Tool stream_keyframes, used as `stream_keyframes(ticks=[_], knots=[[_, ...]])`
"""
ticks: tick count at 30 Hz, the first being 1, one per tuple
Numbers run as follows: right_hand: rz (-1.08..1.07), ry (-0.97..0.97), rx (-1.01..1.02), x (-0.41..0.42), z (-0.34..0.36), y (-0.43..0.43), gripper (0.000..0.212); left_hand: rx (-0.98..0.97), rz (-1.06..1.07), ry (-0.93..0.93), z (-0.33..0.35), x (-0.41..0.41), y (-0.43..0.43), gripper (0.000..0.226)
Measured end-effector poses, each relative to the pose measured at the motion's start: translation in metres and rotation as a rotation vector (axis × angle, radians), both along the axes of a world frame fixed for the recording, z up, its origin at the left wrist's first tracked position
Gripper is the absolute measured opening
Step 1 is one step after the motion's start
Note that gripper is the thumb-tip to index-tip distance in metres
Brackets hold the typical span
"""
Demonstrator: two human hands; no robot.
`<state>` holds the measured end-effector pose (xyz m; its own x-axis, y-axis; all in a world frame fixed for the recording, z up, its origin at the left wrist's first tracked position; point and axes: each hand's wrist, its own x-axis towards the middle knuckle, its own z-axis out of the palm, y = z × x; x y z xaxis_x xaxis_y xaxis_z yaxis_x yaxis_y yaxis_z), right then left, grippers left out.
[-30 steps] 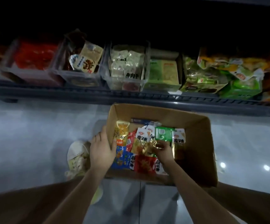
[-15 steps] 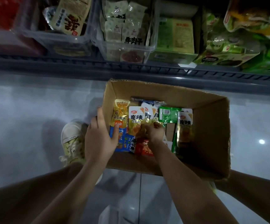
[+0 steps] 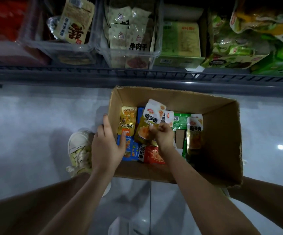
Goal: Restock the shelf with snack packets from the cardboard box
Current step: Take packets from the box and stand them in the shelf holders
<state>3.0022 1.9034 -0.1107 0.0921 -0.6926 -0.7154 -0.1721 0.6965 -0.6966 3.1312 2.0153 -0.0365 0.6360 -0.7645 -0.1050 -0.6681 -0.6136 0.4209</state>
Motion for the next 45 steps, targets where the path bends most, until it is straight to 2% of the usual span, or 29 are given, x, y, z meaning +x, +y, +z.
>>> stream_keyframes(ticks=[2,4,8,11,13,15,17,19,22,26,30,37,40,45], knots=[[-0.009,-0.097,-0.063,-0.009,0.016,-0.005,0.027,-0.031,-0.007,0.002,0.001,0.000,0.000,0.071],[0.008,-0.208,-0.063,-0.018,0.033,-0.006,0.025,-0.061,0.009,0.006,0.000,0.000,0.001,0.069],[0.075,-0.399,0.128,-0.023,0.064,0.004,0.019,-0.159,0.112,0.044,0.008,0.001,0.002,0.071],[0.166,-0.437,0.213,-0.017,0.072,0.019,0.011,-0.233,0.155,0.035,0.029,-0.002,-0.001,0.065],[0.199,-0.465,0.234,-0.011,0.075,0.029,0.012,-0.229,0.098,0.133,0.044,-0.005,-0.008,0.059],[0.198,-0.527,0.261,-0.007,0.076,0.035,0.019,-0.188,0.074,0.351,0.050,-0.006,-0.013,0.048],[0.207,-0.535,0.267,-0.008,0.077,0.038,0.021,-0.172,0.136,0.530,0.049,-0.004,-0.015,0.048],[0.221,-0.510,0.271,-0.012,0.075,0.038,0.015,-0.187,0.170,0.604,0.047,-0.002,-0.013,0.039],[0.228,-0.444,0.236,-0.022,0.066,0.031,0.017,-0.239,0.191,0.665,0.046,-0.001,-0.013,0.022],[-0.011,-0.106,0.120,-0.043,0.028,0.006,0.018,-0.377,0.307,0.761,0.050,0.009,-0.018,0.023],[-0.150,0.026,0.159,-0.058,-0.008,-0.013,0.029,-0.429,0.393,0.882,0.049,0.014,-0.024,0.018],[-0.085,0.141,0.256,-0.050,-0.038,-0.012,0.034,-0.434,0.415,0.840,0.040,0.008,-0.033,0.018],[-0.038,0.223,0.263,-0.042,-0.042,-0.016,0.026,-0.433,0.404,0.815,0.037,0.007,-0.035,0.020],[-0.080,0.296,0.252,-0.030,-0.056,-0.012,0.019,-0.395,0.384,0.783,0.030,0.004,-0.035,0.022]])
